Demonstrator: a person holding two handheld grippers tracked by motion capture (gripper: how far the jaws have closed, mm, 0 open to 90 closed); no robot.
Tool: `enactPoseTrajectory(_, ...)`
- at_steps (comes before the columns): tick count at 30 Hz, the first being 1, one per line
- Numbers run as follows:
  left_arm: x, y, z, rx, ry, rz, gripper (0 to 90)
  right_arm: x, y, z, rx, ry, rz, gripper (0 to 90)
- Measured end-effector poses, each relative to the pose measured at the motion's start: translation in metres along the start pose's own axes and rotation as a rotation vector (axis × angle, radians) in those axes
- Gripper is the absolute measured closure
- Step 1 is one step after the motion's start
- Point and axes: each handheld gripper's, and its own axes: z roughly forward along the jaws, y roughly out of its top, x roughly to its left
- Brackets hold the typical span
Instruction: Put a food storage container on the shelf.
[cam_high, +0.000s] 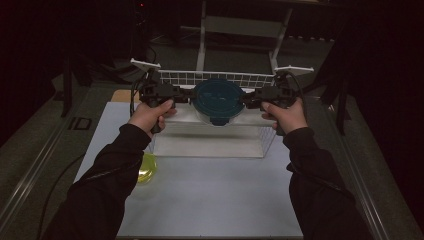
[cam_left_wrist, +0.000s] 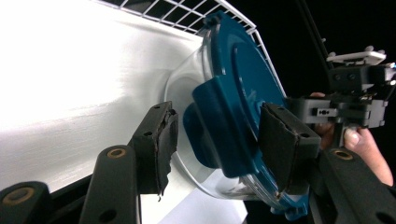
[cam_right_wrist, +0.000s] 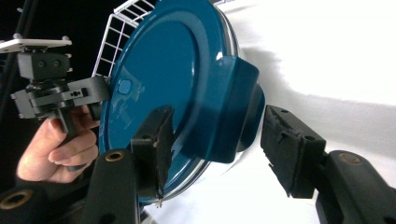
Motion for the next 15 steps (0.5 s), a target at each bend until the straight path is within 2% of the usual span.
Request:
enactPoseTrajectory(5, -0.008, -0.006, -0.008, -0.005, 0.032, 0.069, 45.2, 0.013, -0.005, -0.014, -0.064, -0.054, -0.104, 43.2)
enactPoseTrajectory(10, -0.012, -0.014, -0.019, -0.031, 0.053, 0.109, 45.2, 0.025, -0.017, -0.021, -0.087, -0.079, -0.214, 42.4)
enactPoseTrajectory(15, -0.020, -0.026, -0.026, -0.030, 0.071, 0.169, 44.7, 0.031, -0.031, -0.025, -0.091, -0.080, -0.265, 43.6)
